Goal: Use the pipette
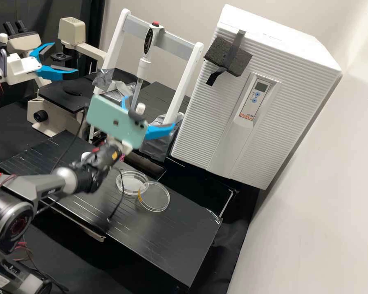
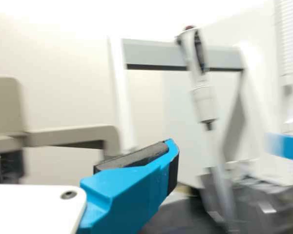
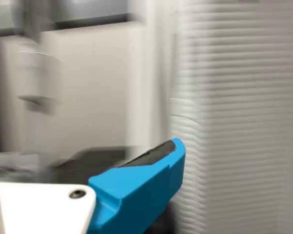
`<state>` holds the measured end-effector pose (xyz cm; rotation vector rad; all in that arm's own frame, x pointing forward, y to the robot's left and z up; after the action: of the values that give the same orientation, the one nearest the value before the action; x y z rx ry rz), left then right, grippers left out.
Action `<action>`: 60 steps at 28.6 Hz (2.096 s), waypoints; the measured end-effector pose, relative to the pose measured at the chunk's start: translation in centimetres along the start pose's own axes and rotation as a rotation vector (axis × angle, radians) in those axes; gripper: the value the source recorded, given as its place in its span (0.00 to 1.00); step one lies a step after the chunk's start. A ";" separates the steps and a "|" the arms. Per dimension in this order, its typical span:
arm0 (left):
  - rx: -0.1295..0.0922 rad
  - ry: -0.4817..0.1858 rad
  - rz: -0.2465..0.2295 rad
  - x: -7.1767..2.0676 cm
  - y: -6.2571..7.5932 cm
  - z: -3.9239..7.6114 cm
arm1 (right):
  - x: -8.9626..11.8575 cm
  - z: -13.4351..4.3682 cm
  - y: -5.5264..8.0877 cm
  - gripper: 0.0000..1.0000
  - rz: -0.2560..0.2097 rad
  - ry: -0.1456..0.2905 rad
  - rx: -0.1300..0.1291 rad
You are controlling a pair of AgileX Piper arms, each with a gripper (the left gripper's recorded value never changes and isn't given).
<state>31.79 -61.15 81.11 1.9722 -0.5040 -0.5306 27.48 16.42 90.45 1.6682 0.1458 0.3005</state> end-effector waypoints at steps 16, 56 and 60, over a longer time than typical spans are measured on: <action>0.002 -0.020 -0.018 -0.41 0.1 -0.2 | 0.8 -6.4 1.7 1.00 0.060 0.189 -0.028; 0.011 0.055 0.027 -1.78 1.9 -2.2 | 11.5 -4.4 -1.7 0.00 -0.023 -0.058 -0.179; 0.011 0.055 0.027 -1.78 1.9 -2.2 | 11.5 -4.4 -1.7 0.00 -0.023 -0.058 -0.179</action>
<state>31.34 -59.40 84.02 1.9818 -0.4994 -0.4556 37.40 23.90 90.45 1.4952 0.0921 0.2399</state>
